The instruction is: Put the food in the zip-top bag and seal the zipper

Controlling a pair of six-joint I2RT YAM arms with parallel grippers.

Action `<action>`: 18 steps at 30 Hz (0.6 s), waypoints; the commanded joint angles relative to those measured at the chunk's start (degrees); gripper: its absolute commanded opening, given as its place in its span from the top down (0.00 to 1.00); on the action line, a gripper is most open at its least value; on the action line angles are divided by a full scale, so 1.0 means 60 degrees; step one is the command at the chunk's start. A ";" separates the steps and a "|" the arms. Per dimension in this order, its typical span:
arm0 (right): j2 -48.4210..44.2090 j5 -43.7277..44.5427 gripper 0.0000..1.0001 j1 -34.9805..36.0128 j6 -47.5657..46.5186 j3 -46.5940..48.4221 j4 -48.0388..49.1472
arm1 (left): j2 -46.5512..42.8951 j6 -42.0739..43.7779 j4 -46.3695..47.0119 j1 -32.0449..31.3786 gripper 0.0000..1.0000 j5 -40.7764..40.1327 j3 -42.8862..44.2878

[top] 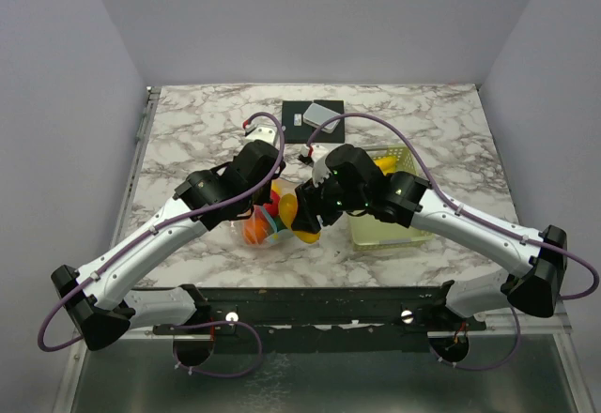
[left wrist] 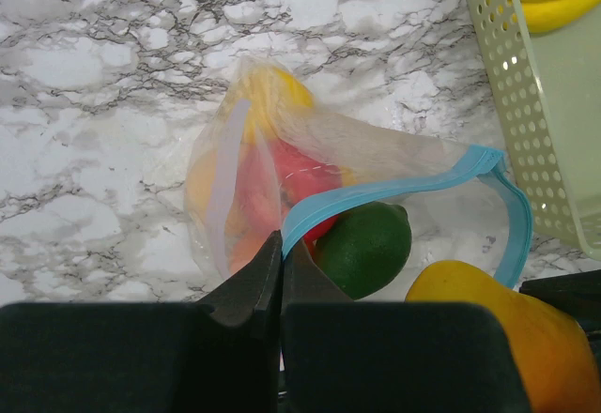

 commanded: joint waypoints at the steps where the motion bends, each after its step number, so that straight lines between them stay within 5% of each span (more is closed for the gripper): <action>1: 0.0363 -0.0246 0.74 0.0085 0.0011 0.0535 -0.0418 | -0.0083 0.0014 0.0108 -0.0011 1.00 0.0262 0.0035; 18: 0.2142 0.0374 0.71 0.0084 0.1307 0.2169 -0.1253 | -0.0228 0.0005 0.0137 -0.0013 1.00 0.0557 -0.0119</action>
